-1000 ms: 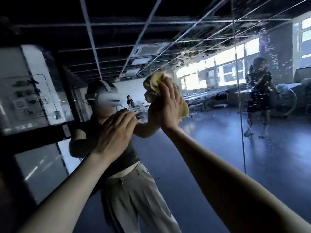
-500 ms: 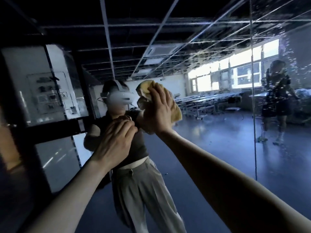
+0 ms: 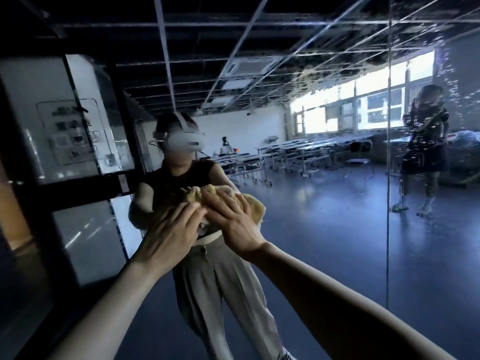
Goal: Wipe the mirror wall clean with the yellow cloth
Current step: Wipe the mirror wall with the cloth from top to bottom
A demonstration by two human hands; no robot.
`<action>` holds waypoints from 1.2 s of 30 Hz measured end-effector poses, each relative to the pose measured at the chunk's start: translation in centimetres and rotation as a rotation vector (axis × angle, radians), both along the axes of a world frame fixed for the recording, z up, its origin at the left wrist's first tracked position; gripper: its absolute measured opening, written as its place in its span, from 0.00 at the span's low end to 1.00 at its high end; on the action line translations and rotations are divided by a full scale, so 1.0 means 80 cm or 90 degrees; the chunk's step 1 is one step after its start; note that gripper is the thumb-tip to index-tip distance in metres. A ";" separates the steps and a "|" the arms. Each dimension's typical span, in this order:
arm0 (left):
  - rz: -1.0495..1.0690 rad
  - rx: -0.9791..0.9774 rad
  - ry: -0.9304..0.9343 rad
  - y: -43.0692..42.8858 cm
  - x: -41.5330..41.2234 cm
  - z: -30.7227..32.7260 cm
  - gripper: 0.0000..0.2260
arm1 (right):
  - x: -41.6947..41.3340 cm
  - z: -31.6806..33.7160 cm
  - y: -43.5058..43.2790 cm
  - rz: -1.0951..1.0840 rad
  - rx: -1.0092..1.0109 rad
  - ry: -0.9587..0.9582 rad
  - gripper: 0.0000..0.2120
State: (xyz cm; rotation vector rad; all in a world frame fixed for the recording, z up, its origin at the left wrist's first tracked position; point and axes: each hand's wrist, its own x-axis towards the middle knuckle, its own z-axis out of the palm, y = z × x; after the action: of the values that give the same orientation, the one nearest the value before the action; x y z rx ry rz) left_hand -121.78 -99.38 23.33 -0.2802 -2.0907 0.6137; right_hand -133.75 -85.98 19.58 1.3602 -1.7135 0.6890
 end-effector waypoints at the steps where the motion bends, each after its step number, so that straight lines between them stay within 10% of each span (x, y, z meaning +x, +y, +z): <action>1: 0.015 0.011 0.017 0.005 -0.006 0.003 0.14 | 0.000 0.006 0.006 0.015 0.014 -0.006 0.25; 12: 0.124 0.035 0.030 0.051 -0.041 0.031 0.29 | -0.068 0.077 0.047 0.014 -0.060 0.274 0.15; 19: -0.029 0.305 0.191 0.089 -0.064 0.098 0.17 | -0.065 0.137 0.025 0.142 -0.233 0.009 0.17; 30: 0.012 0.366 0.238 0.141 -0.122 -0.095 0.17 | -0.135 0.008 0.124 0.157 0.073 0.188 0.23; 36: -0.110 0.383 0.146 0.190 -0.178 -0.028 0.25 | -0.191 0.041 0.183 0.081 -0.017 0.136 0.15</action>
State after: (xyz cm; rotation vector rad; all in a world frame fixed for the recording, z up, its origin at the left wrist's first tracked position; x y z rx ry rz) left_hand -136.03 -84.21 21.09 -0.0400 -1.9011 -0.0953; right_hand -149.04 -71.36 22.90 1.4789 -1.4551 0.6105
